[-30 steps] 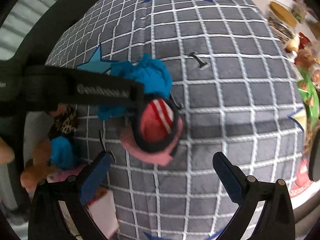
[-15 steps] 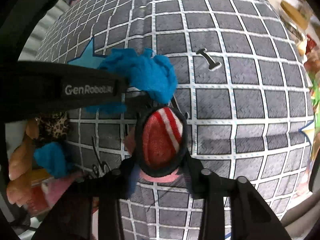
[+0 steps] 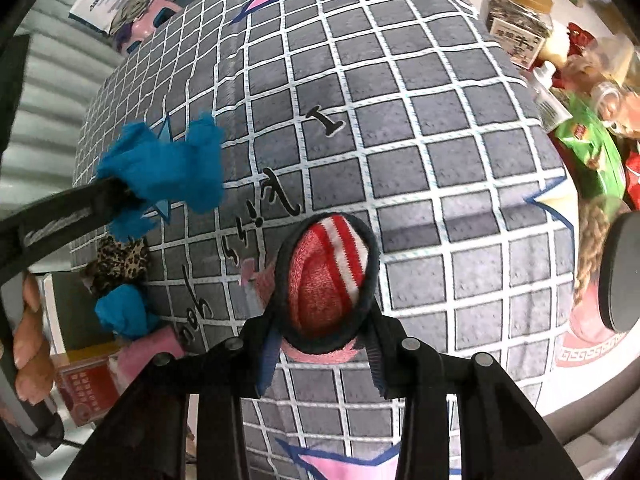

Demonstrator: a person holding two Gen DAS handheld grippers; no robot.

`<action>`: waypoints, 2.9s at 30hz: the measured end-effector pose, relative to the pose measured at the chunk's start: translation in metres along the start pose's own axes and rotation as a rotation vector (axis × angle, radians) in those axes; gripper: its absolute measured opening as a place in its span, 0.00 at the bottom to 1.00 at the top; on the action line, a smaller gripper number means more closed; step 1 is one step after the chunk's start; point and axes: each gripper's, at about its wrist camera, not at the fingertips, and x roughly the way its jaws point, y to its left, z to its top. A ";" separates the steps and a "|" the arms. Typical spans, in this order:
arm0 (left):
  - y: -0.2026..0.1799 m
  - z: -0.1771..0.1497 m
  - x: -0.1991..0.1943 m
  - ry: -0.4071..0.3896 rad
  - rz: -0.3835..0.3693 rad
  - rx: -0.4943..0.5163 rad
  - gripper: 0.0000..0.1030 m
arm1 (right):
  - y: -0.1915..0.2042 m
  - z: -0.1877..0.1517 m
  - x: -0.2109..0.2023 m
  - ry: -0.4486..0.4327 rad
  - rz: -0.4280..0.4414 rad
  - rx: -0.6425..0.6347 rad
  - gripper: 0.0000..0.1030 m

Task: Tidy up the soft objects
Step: 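Carry the red-striped cap and blue cloth with both tools over the white box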

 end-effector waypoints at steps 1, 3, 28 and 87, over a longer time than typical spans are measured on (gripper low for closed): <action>0.001 -0.007 -0.003 -0.003 0.003 0.002 0.13 | -0.001 0.003 -0.003 0.002 0.000 0.002 0.38; 0.001 -0.012 -0.015 -0.017 0.009 0.009 0.13 | 0.001 0.008 -0.003 0.006 0.004 0.008 0.38; 0.018 -0.194 -0.091 -0.067 -0.062 0.110 0.13 | 0.062 -0.082 -0.009 0.023 -0.021 0.000 0.38; 0.220 -0.388 -0.191 -0.294 -0.027 -0.286 0.13 | 0.319 -0.208 -0.027 0.001 0.001 -0.554 0.38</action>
